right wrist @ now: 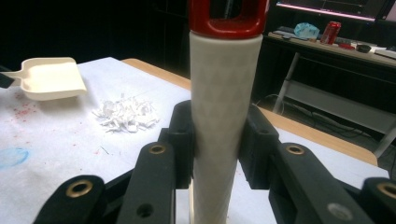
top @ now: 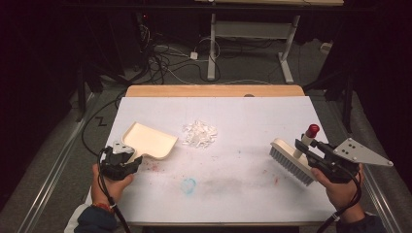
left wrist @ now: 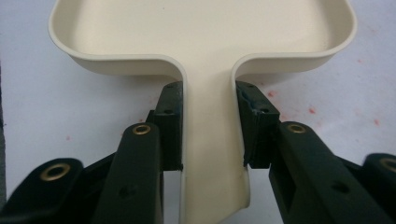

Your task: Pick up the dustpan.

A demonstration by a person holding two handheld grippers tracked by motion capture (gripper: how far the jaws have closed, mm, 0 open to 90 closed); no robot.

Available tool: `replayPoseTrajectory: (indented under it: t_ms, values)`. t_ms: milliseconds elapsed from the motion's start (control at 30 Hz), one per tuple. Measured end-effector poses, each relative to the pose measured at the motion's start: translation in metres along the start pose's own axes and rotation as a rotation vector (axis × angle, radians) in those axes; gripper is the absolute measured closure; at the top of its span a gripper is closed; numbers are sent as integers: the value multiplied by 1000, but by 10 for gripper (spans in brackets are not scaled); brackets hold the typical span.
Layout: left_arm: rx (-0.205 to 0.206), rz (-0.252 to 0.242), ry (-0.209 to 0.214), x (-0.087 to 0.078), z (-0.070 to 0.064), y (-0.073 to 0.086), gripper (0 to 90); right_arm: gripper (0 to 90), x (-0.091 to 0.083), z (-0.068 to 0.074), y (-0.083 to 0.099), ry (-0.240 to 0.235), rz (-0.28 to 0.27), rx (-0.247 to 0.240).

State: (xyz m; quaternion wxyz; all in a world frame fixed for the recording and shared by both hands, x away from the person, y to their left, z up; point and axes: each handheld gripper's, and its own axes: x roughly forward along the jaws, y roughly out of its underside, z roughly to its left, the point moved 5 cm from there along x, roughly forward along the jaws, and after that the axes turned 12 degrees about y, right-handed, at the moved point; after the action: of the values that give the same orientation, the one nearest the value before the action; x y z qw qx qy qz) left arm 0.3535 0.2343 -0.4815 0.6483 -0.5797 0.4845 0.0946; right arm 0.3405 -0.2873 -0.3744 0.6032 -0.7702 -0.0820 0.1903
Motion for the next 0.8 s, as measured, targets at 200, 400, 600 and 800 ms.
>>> replayPoseTrajectory:
  t_ms: [200, 400, 600, 800]
  values:
    - [41, 11, 28, -6, -9, 7, 639, 701, -1, -2, -1, 5, -1, 7]
    - [78, 24, 77, -7, -18, 15, 638, 701, 0, -3, -3, 13, -6, 10]
    - [101, 40, 120, -7, -29, 22, 638, 701, 9, -5, -4, 23, 1, 7]
    - [135, 52, 138, -8, -38, 26, 638, 701, 14, -4, -6, 17, -1, 10]
